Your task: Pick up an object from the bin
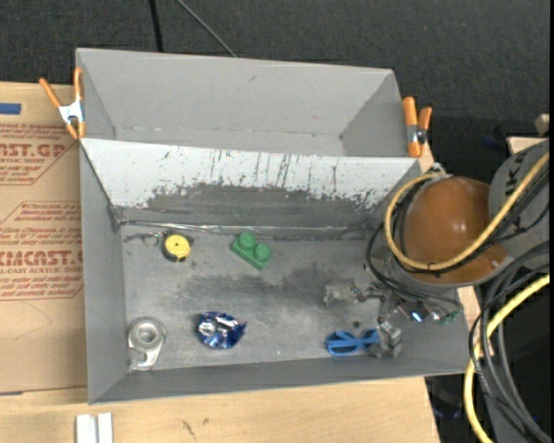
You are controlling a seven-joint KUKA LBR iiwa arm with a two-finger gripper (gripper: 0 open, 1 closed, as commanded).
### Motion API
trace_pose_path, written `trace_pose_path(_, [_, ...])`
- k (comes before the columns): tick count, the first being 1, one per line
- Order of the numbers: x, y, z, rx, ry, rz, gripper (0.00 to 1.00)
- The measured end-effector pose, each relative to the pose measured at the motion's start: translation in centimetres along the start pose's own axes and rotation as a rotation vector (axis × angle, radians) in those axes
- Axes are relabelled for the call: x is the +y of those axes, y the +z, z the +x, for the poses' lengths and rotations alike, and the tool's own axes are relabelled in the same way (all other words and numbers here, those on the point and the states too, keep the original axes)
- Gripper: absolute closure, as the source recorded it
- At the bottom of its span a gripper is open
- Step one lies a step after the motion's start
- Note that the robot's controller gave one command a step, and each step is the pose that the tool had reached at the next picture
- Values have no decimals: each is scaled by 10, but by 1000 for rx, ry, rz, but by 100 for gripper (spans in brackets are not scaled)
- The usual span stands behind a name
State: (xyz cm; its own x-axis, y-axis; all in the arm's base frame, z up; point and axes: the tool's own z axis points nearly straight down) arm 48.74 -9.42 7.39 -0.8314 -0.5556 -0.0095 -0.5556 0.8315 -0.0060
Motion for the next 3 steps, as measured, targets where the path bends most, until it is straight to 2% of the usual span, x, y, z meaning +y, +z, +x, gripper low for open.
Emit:
trace_pose_path(1, [2,1,2,8,1,-7,100])
trace_pose_path(2, [-22,-76,-11,3,-17,0,100])
trace_pose_path(3, [-38,-185,-27,1,-20,2,100])
